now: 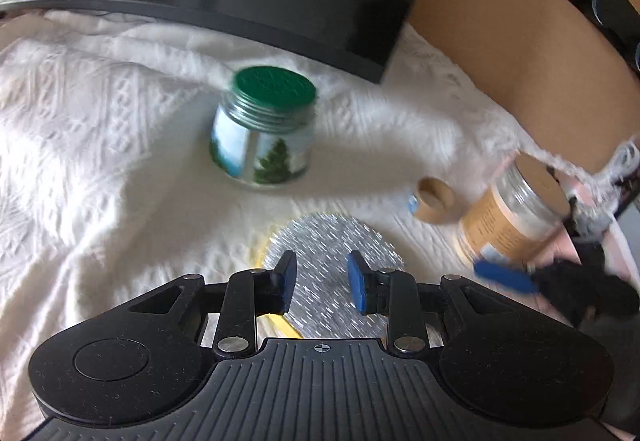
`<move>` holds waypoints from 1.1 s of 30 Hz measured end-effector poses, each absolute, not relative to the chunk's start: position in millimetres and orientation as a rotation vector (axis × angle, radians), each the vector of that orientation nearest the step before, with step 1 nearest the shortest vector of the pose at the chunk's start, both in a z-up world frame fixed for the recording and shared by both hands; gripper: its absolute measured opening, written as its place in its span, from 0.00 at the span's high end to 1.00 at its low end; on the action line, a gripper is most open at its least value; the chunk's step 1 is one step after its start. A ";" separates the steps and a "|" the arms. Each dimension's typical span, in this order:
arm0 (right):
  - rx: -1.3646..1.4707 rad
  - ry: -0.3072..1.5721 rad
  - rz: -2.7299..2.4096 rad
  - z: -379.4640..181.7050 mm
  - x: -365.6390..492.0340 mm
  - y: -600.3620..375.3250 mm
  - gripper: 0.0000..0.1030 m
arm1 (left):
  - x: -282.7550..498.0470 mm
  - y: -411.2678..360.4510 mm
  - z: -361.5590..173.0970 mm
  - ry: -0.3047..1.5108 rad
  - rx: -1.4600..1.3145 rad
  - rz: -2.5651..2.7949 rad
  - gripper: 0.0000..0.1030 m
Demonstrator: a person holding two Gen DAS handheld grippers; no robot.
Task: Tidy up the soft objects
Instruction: 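Lower the left tool over the silver glitter pad's rim, then grasp the glitter pad rim with the left tool and lift it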
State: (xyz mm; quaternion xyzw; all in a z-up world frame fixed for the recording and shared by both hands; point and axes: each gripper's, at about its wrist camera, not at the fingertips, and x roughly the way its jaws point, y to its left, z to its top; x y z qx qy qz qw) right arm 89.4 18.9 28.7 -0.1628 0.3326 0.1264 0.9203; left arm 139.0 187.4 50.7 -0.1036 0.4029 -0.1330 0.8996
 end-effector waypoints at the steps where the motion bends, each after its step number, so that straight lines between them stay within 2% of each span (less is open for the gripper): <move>1: -0.329 0.697 0.267 24.2 88.5 17.6 0.45 | 141.5 193.9 49.6 0.839 -0.229 -0.262 0.70; 6: -0.271 0.659 0.250 29.1 83.2 14.0 0.45 | 155.8 216.1 33.6 0.909 -0.277 -0.221 0.70; 12: -0.364 0.644 0.217 22.6 98.5 32.7 0.46 | 162.0 228.2 19.2 0.947 -0.406 -0.295 0.68; 19: -0.374 0.646 0.240 21.4 103.6 35.8 0.50 | 172.5 220.6 19.4 0.964 -0.470 -0.369 0.36; 33: -0.374 0.643 0.257 25.6 101.0 32.5 0.52 | 177.4 227.3 16.0 0.966 -0.589 -0.362 0.35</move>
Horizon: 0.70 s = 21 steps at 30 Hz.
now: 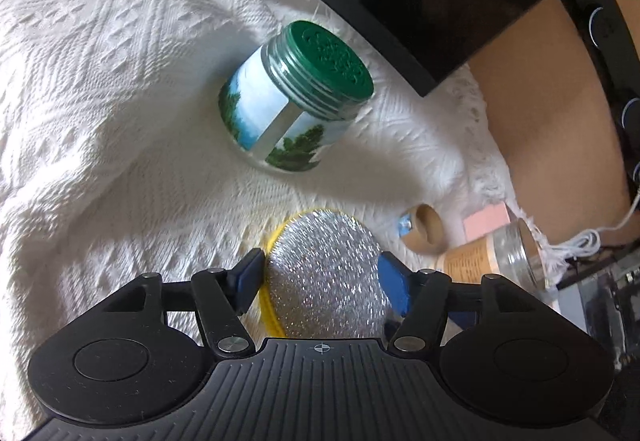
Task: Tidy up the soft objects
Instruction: 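Grasp the glitter pad rim with the left tool and lift it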
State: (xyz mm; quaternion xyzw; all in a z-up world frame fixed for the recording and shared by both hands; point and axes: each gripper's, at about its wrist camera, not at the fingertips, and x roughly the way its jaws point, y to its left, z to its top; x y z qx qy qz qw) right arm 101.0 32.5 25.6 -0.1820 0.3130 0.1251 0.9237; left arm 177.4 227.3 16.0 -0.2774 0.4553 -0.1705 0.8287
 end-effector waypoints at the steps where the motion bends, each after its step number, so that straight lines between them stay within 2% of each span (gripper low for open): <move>1: -0.378 0.626 0.253 29.5 98.0 32.6 0.52 | 178.2 226.9 16.0 0.967 -0.590 -0.361 0.36; 3: -0.421 0.566 0.196 37.2 93.3 36.4 0.52 | 177.0 226.7 15.6 0.960 -0.575 -0.365 0.38; 6: -0.529 0.534 0.122 36.5 96.2 46.6 0.52 | 175.7 228.3 14.3 0.962 -0.574 -0.350 0.46; 12: -0.572 0.625 0.077 14.0 108.3 47.3 0.52 | 170.3 229.0 12.9 0.952 -0.571 -0.356 0.47; 16: -0.561 0.633 0.100 6.0 110.5 48.4 0.61 | 169.7 224.1 9.8 0.886 -0.588 -0.350 0.46; 21: -0.518 0.642 0.115 6.9 110.7 40.8 0.61 | 169.4 225.6 9.3 0.920 -0.648 -0.368 0.46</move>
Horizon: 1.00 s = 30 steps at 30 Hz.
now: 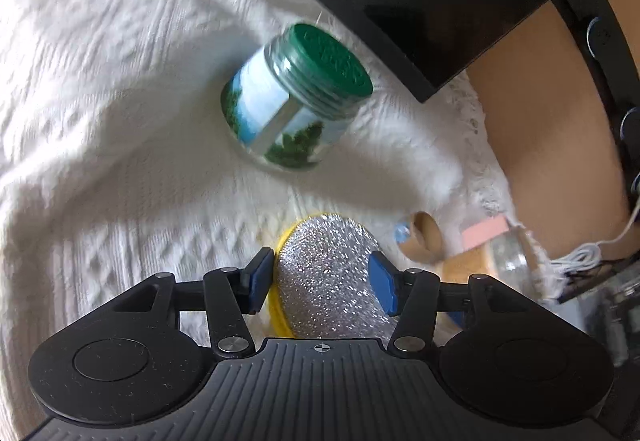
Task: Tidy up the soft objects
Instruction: 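Grasp the glitter pad rim with the left tool and lift it, then grasp the cardboard tape roll with the right tool while the left tool holds the pad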
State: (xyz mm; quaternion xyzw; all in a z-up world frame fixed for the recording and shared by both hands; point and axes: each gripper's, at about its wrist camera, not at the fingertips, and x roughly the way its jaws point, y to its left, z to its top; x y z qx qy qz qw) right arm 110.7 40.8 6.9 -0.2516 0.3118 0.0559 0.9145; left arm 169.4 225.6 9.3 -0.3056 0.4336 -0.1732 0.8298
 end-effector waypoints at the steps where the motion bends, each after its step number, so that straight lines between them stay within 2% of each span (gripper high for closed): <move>1: -0.513 0.645 0.116 7.4 110.9 39.5 0.62 | 167.1 227.9 11.1 0.938 -0.674 -0.380 0.46; 2: -0.506 0.647 0.119 7.5 113.3 37.3 0.63 | 162.3 229.7 14.8 0.928 -0.681 -0.400 0.46; 3: -0.495 0.649 0.127 8.5 113.8 35.1 0.63 | 156.3 230.7 19.3 0.908 -0.680 -0.432 0.53; 4: -0.477 0.651 0.149 10.6 112.3 33.4 0.63 | 150.1 231.2 22.9 0.892 -0.693 -0.479 0.68; 5: -0.457 0.655 0.183 12.8 110.1 32.5 0.63 | 143.9 230.3 25.4 0.878 -0.710 -0.524 0.73; 8: -0.460 0.618 0.249 16.1 95.8 35.5 0.63 | 130.6 217.4 26.6 0.865 -0.657 -0.574 0.71; 11: -0.495 0.602 0.289 14.5 85.2 40.9 0.63 | 134.9 208.8 18.2 0.902 -0.595 -0.440 0.76; 12: -0.501 0.605 0.292 15.0 83.4 42.0 0.63 | 136.1 208.0 17.2 0.901 -0.589 -0.420 0.83; 14: -0.496 0.617 0.299 20.3 83.3 41.3 0.62 | 135.6 207.5 19.3 0.899 -0.590 -0.424 0.82; 21: -0.435 0.715 0.360 86.4 112.4 40.1 0.60 | 118.7 219.9 56.7 0.754 -0.524 -0.321 0.83; 24: -0.388 0.853 0.383 129.3 161.7 34.8 0.47 | 116.2 226.3 71.2 0.720 -0.438 -0.242 0.83; 26: -0.344 1.026 0.379 145.2 210.1 27.4 0.30 | 116.4 222.6 75.3 0.715 -0.343 -0.165 0.83; 30: -0.256 1.409 0.283 119.9 292.7 11.8 0.19 | 113.5 217.5 70.8 0.699 -0.287 -0.120 0.83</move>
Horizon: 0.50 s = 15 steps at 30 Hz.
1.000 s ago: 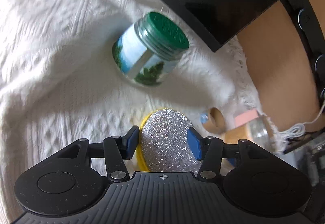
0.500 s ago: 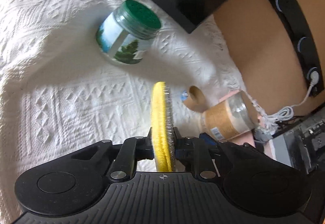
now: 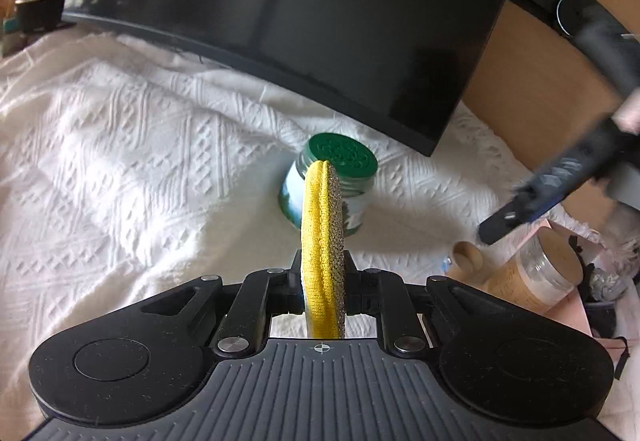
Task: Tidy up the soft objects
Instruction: 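Grasp the cardboard tape roll with the right tool while the left tool holds the pad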
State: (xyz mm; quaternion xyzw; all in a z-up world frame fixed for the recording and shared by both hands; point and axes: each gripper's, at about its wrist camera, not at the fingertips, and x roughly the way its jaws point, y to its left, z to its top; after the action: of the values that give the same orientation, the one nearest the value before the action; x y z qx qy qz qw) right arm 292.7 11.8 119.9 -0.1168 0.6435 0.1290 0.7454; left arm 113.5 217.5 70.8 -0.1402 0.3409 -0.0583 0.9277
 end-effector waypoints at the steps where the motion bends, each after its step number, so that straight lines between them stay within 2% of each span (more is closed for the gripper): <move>1: -0.241 1.452 0.252 109.4 303.2 9.2 0.19 | 112.8 218.1 67.0 0.709 -0.302 -0.126 0.83; 5: -0.249 1.544 0.175 67.4 327.7 9.8 0.20 | 106.6 221.5 58.8 0.727 -0.325 -0.131 0.83; 7: -0.282 1.560 0.137 56.4 329.7 12.6 0.24 | 107.3 222.0 55.8 0.737 -0.323 -0.126 0.83; 10: -0.322 1.578 0.134 48.5 332.6 18.2 0.34 | 108.9 222.2 55.3 0.741 -0.314 -0.122 0.83; 11: -0.334 1.580 0.133 47.3 332.6 19.5 0.44 | 108.6 222.0 55.5 0.741 -0.312 -0.123 0.83; 13: -0.336 1.587 0.134 45.1 331.6 19.7 0.57 | 108.7 220.7 55.4 0.742 -0.312 -0.126 0.83; 15: -0.327 1.566 0.132 48.6 328.6 19.6 0.58 | 109.0 218.5 55.5 0.745 -0.311 -0.130 0.83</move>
State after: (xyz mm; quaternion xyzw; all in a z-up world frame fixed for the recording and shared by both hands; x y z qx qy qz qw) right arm 328.6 19.6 48.6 -0.1463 0.7018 0.0590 0.6947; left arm 109.0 218.5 55.5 -0.1512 0.3622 -0.0631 0.9176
